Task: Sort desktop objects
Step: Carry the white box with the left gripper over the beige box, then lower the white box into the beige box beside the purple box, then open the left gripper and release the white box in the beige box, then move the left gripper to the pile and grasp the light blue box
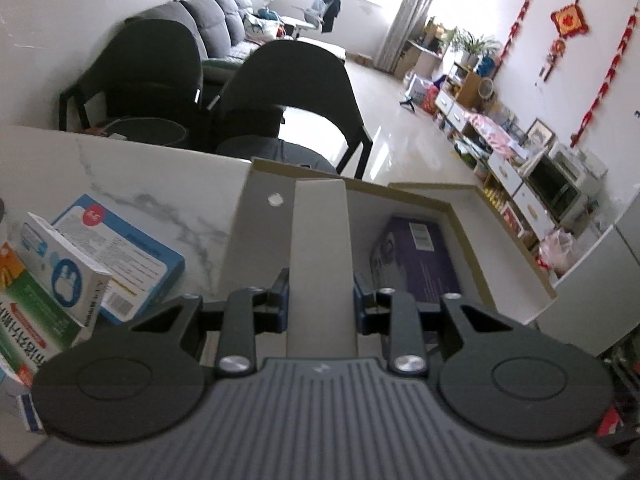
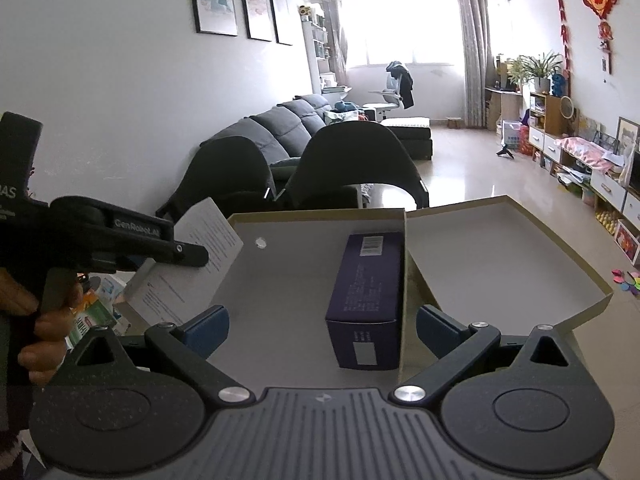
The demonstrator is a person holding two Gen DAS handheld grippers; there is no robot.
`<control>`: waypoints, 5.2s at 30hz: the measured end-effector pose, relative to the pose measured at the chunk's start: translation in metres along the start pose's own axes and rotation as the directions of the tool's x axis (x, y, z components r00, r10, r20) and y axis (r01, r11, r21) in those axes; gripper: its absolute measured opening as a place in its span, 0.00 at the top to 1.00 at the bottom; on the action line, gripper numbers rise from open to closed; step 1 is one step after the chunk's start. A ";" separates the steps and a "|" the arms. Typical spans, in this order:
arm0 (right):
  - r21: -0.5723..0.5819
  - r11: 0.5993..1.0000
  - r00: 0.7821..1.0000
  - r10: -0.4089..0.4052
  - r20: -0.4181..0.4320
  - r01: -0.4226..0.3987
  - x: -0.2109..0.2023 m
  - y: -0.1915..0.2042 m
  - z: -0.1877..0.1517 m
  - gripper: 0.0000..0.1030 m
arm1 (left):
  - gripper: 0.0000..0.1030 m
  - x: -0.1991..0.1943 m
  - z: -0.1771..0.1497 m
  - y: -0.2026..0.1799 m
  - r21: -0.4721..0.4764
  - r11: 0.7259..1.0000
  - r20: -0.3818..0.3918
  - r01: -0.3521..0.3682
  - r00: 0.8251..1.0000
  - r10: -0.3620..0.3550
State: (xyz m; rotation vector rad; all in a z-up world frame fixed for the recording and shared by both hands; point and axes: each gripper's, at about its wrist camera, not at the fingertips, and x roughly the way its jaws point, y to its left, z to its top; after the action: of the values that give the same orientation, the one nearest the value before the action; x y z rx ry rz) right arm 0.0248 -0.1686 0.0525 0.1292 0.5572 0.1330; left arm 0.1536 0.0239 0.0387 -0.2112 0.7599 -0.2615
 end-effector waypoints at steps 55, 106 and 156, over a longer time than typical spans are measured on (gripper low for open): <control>0.036 0.999 0.999 -0.034 0.015 0.034 0.030 -0.042 0.015 0.02 | 0.40 0.116 0.020 -0.059 0.153 0.988 -0.290 -0.001 0.956 0.046; 0.033 0.999 0.999 -0.044 0.006 0.044 0.016 -0.025 0.012 0.02 | 0.18 0.083 -0.010 -0.057 0.419 0.874 -0.358 0.248 0.929 -0.092; -0.014 0.999 0.999 0.044 0.009 -0.043 -0.009 0.039 0.006 0.02 | 0.00 -0.100 -0.044 0.130 -0.093 0.870 0.054 -0.484 0.870 0.490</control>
State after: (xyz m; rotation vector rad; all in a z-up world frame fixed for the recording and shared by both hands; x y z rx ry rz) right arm 0.0164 -0.1319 0.0686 0.1284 0.5445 0.1786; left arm 0.0735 0.1737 0.0353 -0.0939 0.7236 0.2584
